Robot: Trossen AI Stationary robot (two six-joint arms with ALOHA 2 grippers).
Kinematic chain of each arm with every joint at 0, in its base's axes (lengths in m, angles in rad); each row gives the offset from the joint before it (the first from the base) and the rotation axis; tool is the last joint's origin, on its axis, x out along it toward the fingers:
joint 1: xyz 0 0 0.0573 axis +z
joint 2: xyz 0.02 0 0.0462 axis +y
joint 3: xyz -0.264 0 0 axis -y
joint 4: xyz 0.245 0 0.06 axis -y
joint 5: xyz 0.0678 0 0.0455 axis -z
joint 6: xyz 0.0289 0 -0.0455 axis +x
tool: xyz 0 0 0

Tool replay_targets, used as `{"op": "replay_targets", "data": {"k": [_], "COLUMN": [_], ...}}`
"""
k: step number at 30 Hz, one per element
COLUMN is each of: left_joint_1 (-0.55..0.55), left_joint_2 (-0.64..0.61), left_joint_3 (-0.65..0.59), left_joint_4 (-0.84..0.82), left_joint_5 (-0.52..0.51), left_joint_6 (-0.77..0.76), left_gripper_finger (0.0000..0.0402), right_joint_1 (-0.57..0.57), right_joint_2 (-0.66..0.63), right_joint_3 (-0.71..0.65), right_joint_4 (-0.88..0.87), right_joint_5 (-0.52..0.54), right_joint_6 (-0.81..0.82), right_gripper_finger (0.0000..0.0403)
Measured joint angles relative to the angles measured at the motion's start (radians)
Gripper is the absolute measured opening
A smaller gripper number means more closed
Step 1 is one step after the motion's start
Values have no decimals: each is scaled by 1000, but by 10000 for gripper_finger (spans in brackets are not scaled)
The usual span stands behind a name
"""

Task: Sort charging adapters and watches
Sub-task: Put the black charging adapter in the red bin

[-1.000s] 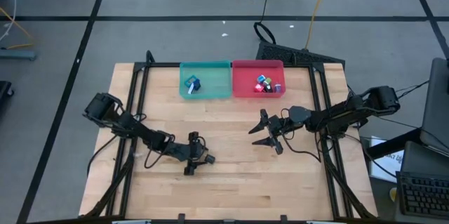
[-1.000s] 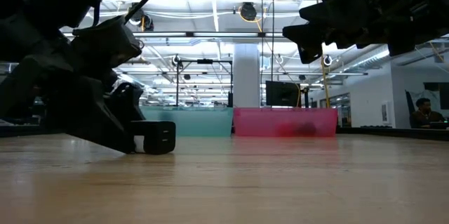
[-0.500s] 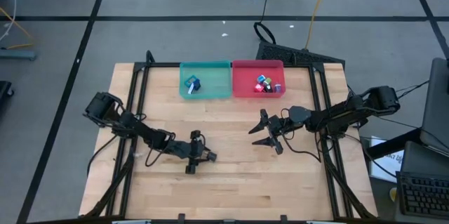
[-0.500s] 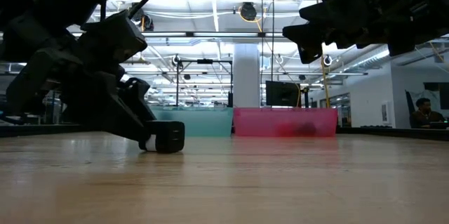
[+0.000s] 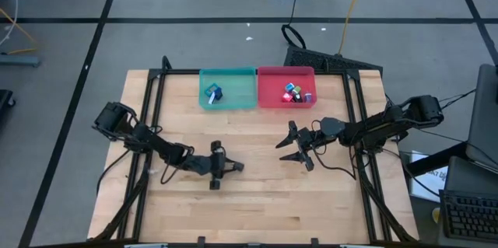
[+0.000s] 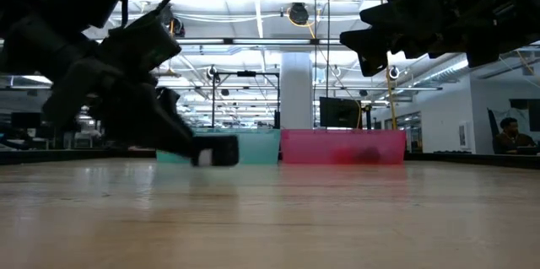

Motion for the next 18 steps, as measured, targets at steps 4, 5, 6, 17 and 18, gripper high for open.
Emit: {"op": "replay_targets", "data": {"k": [4,5,6,17,18], "left_joint_1": [0,0,0,17,22], "left_joint_2": [0,0,0,0,0], "left_joint_3": [0,0,0,0,0], "left_joint_4": [43,42,43,72,74], "left_joint_5": [-54,-63,-71,-60,-60], "left_joint_6": [30,36,37,-26,-42], "left_gripper_finger": [111,106,101,17,11], "right_joint_1": [0,0,0,-1,-1], "right_joint_2": [0,0,0,0,0], "right_joint_3": [0,0,0,0,0], "right_joint_4": [0,0,0,-26,-29], "right_joint_5": [0,0,0,129,131], "right_joint_6": [1,5,8,11,11], "right_gripper_finger": [201,201,201,201,201]}}
